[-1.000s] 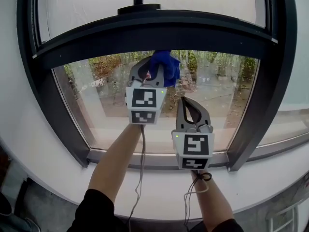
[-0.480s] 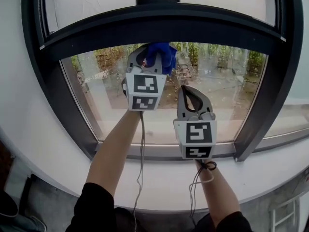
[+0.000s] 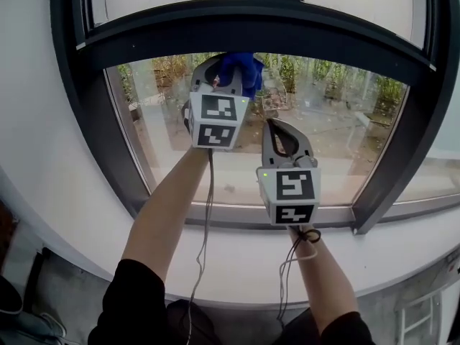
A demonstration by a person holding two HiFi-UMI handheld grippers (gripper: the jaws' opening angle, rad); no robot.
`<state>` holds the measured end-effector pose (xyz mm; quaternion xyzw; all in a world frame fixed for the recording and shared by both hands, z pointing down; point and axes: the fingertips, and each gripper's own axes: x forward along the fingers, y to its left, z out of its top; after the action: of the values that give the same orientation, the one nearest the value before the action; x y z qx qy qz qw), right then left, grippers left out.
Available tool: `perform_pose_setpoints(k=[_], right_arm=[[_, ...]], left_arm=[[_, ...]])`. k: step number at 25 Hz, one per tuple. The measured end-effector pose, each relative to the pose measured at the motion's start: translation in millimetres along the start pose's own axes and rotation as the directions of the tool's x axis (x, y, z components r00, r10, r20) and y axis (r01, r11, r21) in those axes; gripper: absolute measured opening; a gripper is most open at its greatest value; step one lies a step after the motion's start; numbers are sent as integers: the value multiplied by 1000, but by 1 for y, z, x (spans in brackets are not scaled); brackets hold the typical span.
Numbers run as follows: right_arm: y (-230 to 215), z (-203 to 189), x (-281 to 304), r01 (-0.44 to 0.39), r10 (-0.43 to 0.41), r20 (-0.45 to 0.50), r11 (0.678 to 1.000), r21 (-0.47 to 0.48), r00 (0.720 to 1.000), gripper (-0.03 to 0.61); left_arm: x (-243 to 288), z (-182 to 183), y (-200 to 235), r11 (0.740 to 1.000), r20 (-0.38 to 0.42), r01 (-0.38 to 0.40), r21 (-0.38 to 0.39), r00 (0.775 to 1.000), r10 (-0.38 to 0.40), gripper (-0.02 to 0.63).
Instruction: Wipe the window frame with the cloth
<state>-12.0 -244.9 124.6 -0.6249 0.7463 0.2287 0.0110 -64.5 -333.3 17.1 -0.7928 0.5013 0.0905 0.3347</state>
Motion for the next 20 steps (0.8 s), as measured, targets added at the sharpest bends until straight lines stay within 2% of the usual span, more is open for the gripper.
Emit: perform_pose_setpoints(k=[13, 20], right_arm=[[66, 18, 28, -94, 94, 30, 995, 23, 995, 6], [100, 19, 34, -146, 145, 40, 989, 27, 989, 6]], left_arm=[[-27, -23, 74, 996, -61, -66, 56, 996, 69, 61], [-46, -37, 128, 986, -86, -141, 94, 985, 149, 62]])
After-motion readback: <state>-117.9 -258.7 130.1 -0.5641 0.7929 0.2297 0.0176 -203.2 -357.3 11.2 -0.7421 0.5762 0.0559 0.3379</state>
